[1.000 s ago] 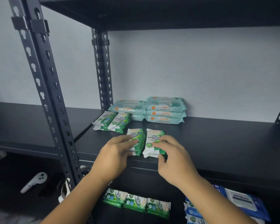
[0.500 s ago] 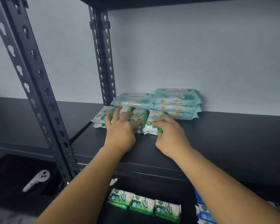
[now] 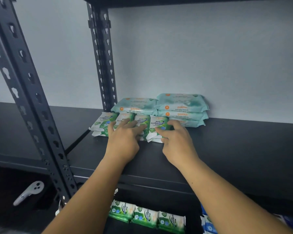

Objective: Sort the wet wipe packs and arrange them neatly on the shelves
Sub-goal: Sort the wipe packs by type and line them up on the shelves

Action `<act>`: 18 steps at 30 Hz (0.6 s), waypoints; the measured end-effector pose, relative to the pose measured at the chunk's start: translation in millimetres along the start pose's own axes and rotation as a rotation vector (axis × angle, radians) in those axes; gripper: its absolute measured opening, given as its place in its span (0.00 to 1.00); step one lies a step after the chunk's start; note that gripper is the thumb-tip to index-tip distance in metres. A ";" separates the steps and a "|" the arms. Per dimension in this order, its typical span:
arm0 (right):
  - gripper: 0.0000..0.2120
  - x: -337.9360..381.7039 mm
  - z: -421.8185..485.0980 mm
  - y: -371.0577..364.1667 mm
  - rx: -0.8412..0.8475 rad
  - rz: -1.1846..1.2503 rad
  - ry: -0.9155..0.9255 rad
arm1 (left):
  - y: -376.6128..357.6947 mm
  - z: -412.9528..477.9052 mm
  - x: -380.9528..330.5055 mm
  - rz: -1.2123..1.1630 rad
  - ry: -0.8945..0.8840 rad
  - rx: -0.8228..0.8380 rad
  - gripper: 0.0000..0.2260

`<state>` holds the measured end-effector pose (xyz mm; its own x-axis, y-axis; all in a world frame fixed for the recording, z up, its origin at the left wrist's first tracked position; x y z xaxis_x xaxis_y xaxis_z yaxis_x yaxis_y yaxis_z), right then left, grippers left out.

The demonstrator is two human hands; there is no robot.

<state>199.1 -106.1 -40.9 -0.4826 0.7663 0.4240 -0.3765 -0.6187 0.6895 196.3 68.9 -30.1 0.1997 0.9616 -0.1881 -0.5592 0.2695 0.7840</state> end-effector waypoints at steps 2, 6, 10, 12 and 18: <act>0.25 1.3 0.1 2.9 -0.004 -0.059 -0.006 | 0.4 1.0 0.4 0.004 -0.006 -0.001 0.24; 0.29 9.8 -6.5 10.7 0.029 -0.114 -0.023 | 4.0 -6.7 -3.0 -0.083 0.001 0.045 0.27; 0.30 19.1 -19.6 26.7 -0.008 -0.115 -0.021 | 13.0 -21.3 -0.6 -0.218 0.090 0.058 0.35; 0.26 22.3 -31.8 37.3 -0.062 -0.082 -0.005 | 19.1 -33.8 0.0 -0.426 0.172 0.095 0.38; 0.19 34.5 -95.1 66.7 -0.144 0.107 -0.002 | 53.2 -76.8 -16.8 -0.704 0.315 0.274 0.32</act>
<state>82.2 -137.4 -36.2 -0.5241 0.6953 0.4917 -0.4326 -0.7147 0.5496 101.5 71.0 -30.6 0.1727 0.5522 -0.8156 -0.1624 0.8327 0.5294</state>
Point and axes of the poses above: each hand's wrist, its own z-axis towards the middle knuckle, its own y-axis out of the back of the hand, x = y × z, the point moved 6 cm from there along z, towards the middle knuckle, and after that the axes turned 3 degrees about y, right-handed, at the moved point
